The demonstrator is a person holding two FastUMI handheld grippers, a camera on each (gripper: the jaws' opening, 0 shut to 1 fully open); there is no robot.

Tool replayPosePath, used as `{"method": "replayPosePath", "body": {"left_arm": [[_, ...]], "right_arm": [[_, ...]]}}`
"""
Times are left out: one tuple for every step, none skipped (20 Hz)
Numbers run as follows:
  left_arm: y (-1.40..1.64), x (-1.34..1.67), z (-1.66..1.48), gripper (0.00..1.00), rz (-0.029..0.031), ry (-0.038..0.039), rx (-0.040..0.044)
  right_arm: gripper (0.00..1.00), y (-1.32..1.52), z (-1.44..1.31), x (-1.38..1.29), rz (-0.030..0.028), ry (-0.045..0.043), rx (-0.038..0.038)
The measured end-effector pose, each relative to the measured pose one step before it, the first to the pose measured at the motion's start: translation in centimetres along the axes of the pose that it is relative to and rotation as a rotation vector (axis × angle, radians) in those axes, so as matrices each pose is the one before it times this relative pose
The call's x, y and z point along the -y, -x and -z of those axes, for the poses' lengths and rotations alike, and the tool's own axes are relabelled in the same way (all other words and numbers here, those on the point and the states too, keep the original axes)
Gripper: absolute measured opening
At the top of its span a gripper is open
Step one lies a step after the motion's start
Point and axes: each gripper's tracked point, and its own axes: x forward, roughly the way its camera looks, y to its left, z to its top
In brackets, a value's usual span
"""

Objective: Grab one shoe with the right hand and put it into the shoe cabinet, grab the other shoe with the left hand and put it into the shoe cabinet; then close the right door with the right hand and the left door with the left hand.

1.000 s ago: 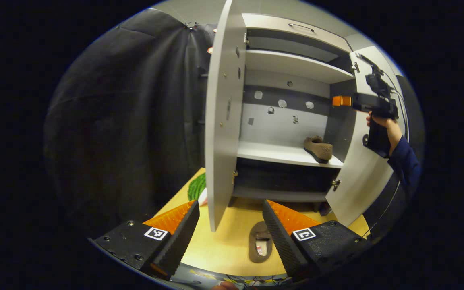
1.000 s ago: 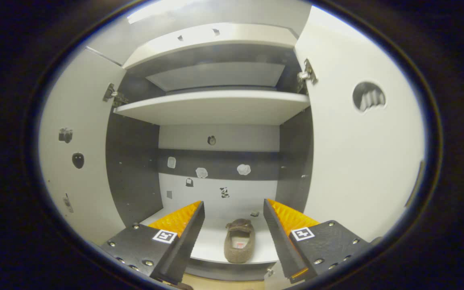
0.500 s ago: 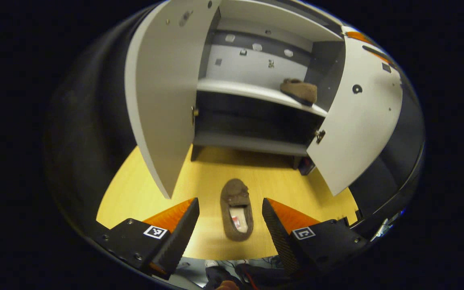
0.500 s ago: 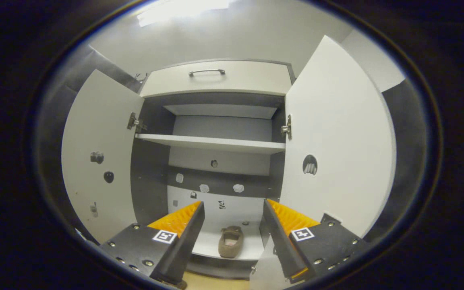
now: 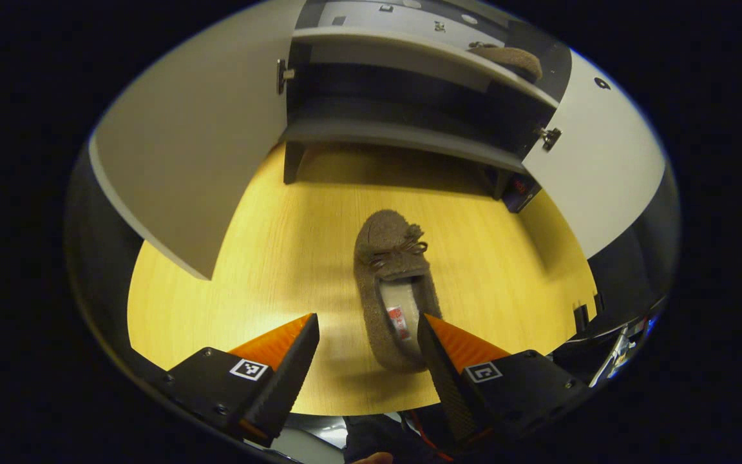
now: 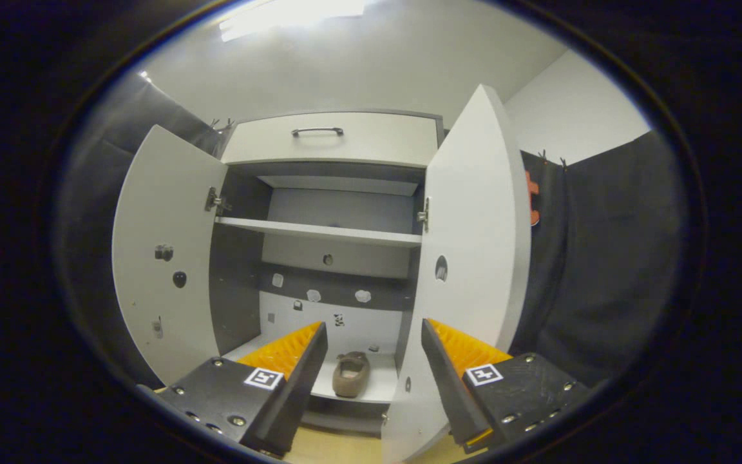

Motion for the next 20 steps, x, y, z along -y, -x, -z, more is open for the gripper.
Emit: {"method": "replayPosePath", "body": {"left_arm": [[-0.789, -0.044, 0.273, 0.94, 0.00521, 0.01003, -0.01635], [-0.803, 0.020, 0.381, 0.94, 0.00904, 0.00861, -0.01946], [-0.747, 0.050, 0.207, 0.93, 0.00497, 0.00730, -0.01730], [-0.621, -0.132, 0.304, 0.91, -0.00052, 0.00307, -0.01676], [-0.599, -0.305, 0.299, 0.89, -0.01383, -0.00018, -0.01879], [-0.623, -0.226, 0.374, 0.85, -0.00570, -0.00012, -0.01601], [-0.465, 0.208, 0.078, 0.82, 0.00684, 0.00473, -0.00824], [-0.521, 0.189, 0.176, 0.80, 0.00327, 0.00217, -0.00879], [-0.481, 0.001, 0.263, 0.78, -0.00283, -0.00077, -0.01369], [-0.492, 0.124, 0.260, 0.77, 0.00038, 0.00125, -0.01026], [-0.276, 0.402, 0.201, 0.72, 0.00978, 0.00584, -0.01129], [-0.345, 0.502, 0.240, 0.62, 0.01272, 0.01008, -0.01210], [-0.069, 0.224, -0.162, 0.53, -0.00719, 0.00753, 0.00084], [-0.177, 0.000, -0.020, 0.38, -0.00586, -0.00179, -0.00180], [0.099, -0.022, 0.104, 0.36, -0.00395, 0.00019, -0.01132], [0.018, -0.065, -0.335, 0.29, -0.00253, 0.01222, 0.00648], [0.020, -0.178, 0.021, 0.27, -0.00099, 0.02436, -0.00097], [0.075, -0.231, -0.162, 0.18, 0.00312, 0.03166, 0.00894], [0.082, -0.215, -0.216, 0.12, 0.00043, 0.02693, 0.00962], [-0.242, -0.107, -0.120, 0.02, 0.00253, 0.01010, -0.00127]], "right_arm": [[0.88, 0.328, 0.047, 0.514, 0.01202, 0.00320, -0.00146], [0.88, 0.340, -0.062, 0.583, 0.01257, 0.00355, -0.00050], [0.88, 0.310, -0.045, 0.609, 0.01508, 0.00389, -0.00132], [0.84, 0.437, -0.073, 0.345, 0.00465, -0.00013, 0.00153], [0.84, 0.289, 0.023, 0.129, 0.00153, -0.00170, 0.00085], [0.87, 0.351, 0.048, -0.005, -0.00179, -0.00018, -0.00728], [0.88, 0.362, 0.003, 0.065, -0.00678, -0.00139, -0.00114], [0.84, 0.360, -0.293, -0.125, -0.00991, -0.00429, 0.00576], [0.87, 0.356, -0.187, -0.134, -0.01156, -0.00815, 0.00491], [0.85, 0.252, -0.278, -0.219, -0.01118, -0.01075, 0.00274], [0.85, 0.373, -0.073, 0.038, -0.00707, -0.01298, -0.00144], [0.85, 0.254, -0.099, 0.015, -0.00461, -0.01271, -0.00096], [0.85, 0.229, -0.052, 0.216, 0.00029, -0.00992, -0.00125], [0.85, 0.235, -0.045, 0.331, 0.00538, -0.00454, -0.00051], [0.85, 0.144, 0.031, 0.475, 0.01065, 0.00043, 0.00108], [0.88, 0.130, -0.018, 0.500, 0.01258, 0.00497, 0.00172], [0.88, 0.325, 0.024, 0.488, 0.01151, 0.00672, 0.00126], [0.88, 0.866, -0.254, 0.267, 0.00574, 0.00388, 0.00393], [0.88, 0.795, -0.190, 0.116, 0.00672, 0.00308, 0.00673], [0.87, 0.213, -0.075, 0.184, 0.00317, 0.00401, 0.00486]]}}
